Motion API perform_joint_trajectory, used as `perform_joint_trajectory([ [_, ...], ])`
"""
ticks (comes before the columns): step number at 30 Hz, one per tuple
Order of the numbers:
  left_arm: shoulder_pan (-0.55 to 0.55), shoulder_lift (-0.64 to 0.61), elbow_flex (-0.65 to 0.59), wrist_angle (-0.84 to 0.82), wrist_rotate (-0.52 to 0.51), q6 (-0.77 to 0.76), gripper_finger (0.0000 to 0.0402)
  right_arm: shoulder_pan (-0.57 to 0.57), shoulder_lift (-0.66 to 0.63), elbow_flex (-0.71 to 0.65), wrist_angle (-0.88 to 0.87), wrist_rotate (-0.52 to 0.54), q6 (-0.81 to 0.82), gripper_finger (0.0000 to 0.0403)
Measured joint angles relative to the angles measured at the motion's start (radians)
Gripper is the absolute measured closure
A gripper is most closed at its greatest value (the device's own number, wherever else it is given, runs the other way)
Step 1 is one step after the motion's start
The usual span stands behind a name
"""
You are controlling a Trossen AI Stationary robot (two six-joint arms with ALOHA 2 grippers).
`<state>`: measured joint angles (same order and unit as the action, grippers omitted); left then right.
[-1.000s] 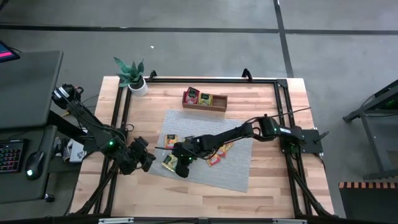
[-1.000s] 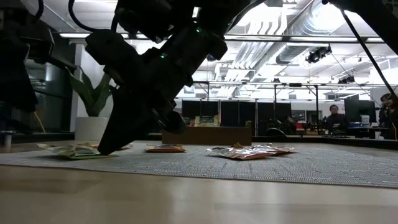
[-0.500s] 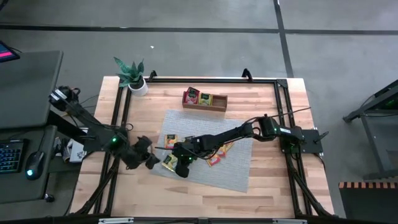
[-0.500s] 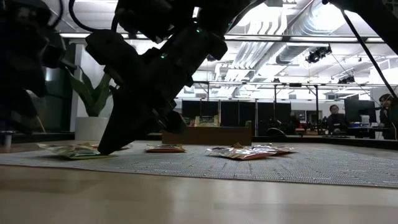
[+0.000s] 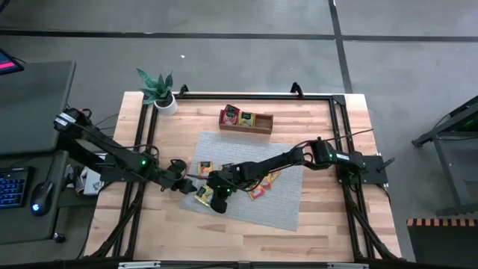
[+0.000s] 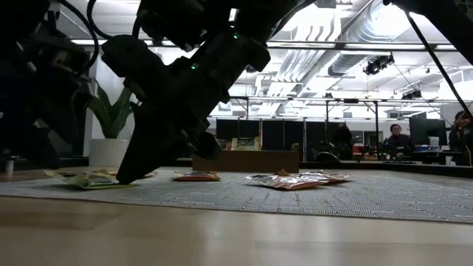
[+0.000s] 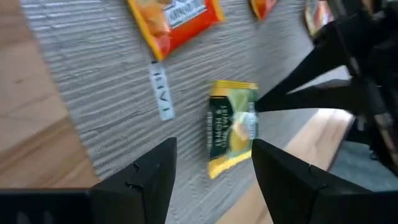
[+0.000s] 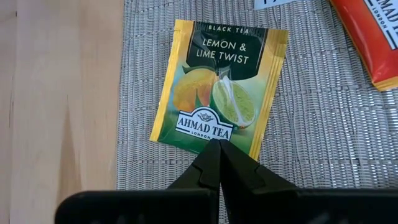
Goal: Pick & Place Tea
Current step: Put the yellow tea bag into the middle section of the wooden organizer
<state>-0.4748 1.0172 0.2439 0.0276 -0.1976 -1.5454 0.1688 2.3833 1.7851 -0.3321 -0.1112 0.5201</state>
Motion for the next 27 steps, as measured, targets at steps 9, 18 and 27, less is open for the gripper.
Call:
perform_joint_trajectory([
  [9,0.047,0.022,0.000,0.023,0.072,-0.008,0.0195,-0.004,0.000,0.000,0.005,-0.002,-0.001,0.0403],
  [18,0.079,0.052,0.001,0.035,0.131,-0.008,0.0195,-0.005,0.000,-0.001,0.015,-0.003,-0.003,0.0403],
  [27,0.078,0.138,0.001,0.121,0.171,-0.012,0.0195,-0.005,0.001,-0.001,0.023,0.001,-0.003,0.0403],
])
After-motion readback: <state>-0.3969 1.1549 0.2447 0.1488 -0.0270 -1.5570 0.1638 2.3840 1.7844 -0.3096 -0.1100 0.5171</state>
